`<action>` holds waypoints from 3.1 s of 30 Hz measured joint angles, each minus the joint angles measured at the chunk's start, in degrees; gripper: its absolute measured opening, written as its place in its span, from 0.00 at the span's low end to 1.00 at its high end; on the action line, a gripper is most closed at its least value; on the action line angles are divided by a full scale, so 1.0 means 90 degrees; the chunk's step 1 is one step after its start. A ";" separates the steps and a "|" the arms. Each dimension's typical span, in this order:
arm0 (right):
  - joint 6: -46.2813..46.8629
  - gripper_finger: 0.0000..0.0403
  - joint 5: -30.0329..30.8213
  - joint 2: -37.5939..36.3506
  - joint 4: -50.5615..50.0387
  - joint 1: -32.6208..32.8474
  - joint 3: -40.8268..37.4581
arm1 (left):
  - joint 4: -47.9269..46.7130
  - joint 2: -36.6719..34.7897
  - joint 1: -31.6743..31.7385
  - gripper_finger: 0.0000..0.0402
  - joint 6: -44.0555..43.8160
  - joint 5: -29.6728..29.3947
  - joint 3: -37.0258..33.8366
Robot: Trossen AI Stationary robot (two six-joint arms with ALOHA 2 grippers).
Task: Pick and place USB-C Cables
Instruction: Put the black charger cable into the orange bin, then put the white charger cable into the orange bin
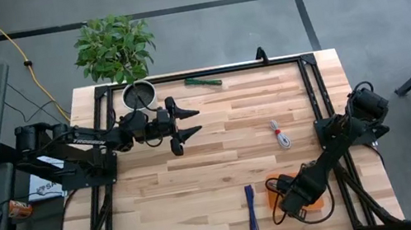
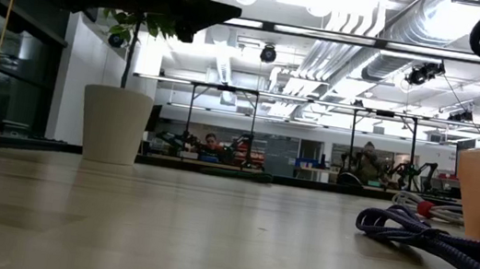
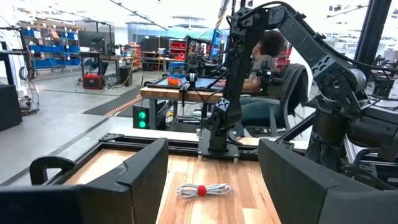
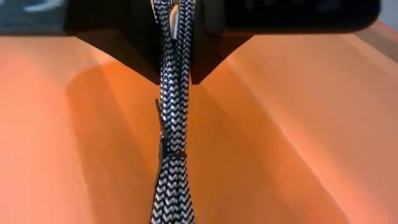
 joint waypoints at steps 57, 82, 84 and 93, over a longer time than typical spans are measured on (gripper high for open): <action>-0.8637 0.33 0.3541 -0.4844 0.9247 -0.3489 -0.4156 | 0.0276 0.0002 -0.0048 0.57 -0.0100 0.0495 0.0005; -0.8625 0.33 0.1503 -0.4835 0.9438 -0.4880 -0.4158 | 0.0192 0.0000 -0.0308 0.57 -0.0161 0.0430 0.0005; -0.8280 0.33 0.1529 -0.4835 0.9411 -0.4872 -0.4156 | 0.0192 0.0000 -0.0308 0.57 -0.0161 0.0430 0.0005; -0.5538 0.33 0.2830 -0.4665 0.3608 -0.4868 -0.2634 | 0.0192 0.0000 -0.0308 0.57 -0.0481 0.0430 0.0005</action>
